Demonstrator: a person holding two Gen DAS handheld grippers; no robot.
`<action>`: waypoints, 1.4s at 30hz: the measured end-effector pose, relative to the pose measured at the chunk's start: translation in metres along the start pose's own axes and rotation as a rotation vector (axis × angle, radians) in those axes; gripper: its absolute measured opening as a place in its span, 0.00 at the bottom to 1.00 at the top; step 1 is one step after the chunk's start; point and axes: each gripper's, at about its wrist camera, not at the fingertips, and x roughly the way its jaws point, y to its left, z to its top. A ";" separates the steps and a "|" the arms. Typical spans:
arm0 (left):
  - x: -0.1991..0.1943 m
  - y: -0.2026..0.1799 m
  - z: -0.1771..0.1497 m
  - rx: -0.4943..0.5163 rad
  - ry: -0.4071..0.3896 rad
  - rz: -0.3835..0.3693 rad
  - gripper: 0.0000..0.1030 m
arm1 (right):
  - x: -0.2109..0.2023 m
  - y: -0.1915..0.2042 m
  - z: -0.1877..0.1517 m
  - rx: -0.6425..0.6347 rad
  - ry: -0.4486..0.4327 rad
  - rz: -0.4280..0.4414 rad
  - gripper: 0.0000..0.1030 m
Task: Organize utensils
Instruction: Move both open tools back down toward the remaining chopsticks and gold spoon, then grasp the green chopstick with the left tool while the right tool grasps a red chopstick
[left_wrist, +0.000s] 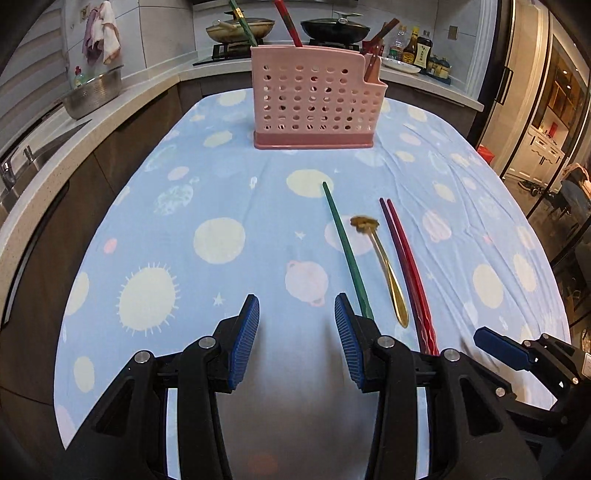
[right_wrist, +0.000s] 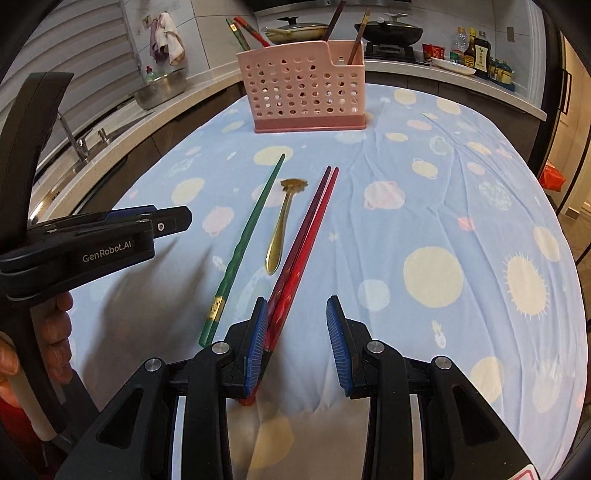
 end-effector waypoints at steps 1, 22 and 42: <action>0.001 -0.002 -0.002 0.002 0.006 -0.004 0.39 | 0.002 0.000 -0.001 0.000 0.004 -0.004 0.32; 0.017 -0.029 -0.023 0.058 0.072 -0.047 0.40 | 0.010 0.004 -0.013 -0.066 0.028 -0.063 0.33; 0.006 -0.038 -0.037 0.076 0.082 -0.083 0.39 | -0.001 -0.017 -0.022 0.003 0.029 -0.054 0.22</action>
